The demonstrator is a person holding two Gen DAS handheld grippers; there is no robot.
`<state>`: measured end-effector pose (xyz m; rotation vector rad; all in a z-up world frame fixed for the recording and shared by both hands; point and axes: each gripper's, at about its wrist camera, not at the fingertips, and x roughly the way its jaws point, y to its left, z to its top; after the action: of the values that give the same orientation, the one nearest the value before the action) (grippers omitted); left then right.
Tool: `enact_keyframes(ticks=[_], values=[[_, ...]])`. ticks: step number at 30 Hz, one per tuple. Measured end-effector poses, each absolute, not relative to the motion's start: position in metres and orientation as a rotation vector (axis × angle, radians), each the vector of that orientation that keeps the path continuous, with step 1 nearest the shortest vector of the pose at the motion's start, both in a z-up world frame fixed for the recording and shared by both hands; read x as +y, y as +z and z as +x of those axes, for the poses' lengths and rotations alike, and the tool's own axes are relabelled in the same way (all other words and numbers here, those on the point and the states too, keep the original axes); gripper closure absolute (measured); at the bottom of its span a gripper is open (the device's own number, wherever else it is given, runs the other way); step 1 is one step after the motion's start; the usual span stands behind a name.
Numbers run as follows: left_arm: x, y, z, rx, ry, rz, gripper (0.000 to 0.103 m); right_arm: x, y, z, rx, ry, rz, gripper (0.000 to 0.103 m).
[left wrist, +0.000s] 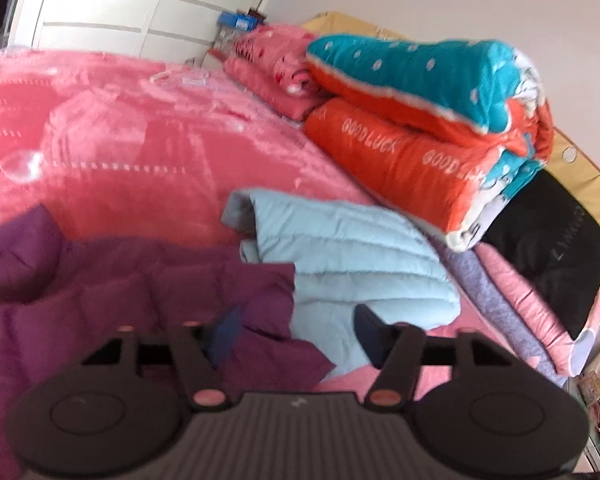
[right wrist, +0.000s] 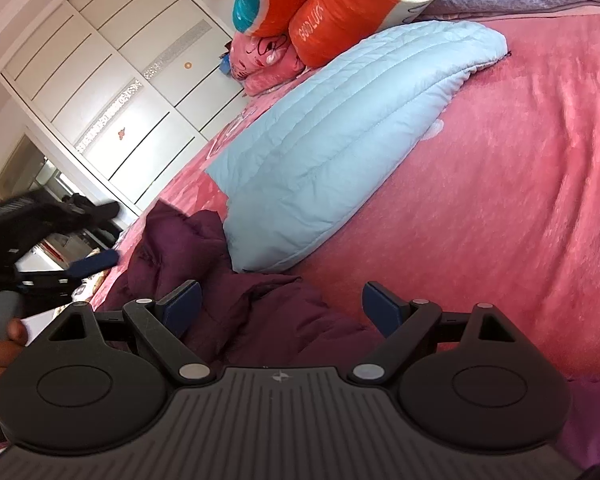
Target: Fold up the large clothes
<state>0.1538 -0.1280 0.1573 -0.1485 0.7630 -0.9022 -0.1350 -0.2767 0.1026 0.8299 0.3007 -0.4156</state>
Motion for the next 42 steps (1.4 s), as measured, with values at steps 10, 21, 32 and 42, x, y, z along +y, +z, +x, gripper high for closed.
enact_keyframes(ticks=[10, 21, 32, 42], values=[[-0.001, 0.142, 0.14, 0.646, -0.533, -0.09, 0.039, -0.278, 0.107, -0.127, 0.292, -0.384, 0.77, 0.0], [0.038, 0.072, 0.155, 0.507, -0.26, 0.076, 0.046, -0.277, 0.104, -0.115, 0.339, -0.358, 0.715, 0.0], [0.051, 0.029, 0.16, 0.4, -0.281, 0.055, 0.038, -0.27, 0.111, -0.096, 0.354, -0.312, 0.563, 0.0], [0.054, 0.023, 0.163, 0.419, -0.296, 0.016, 0.037, -0.24, 0.14, -0.057, 0.307, -0.153, 0.245, 0.0]])
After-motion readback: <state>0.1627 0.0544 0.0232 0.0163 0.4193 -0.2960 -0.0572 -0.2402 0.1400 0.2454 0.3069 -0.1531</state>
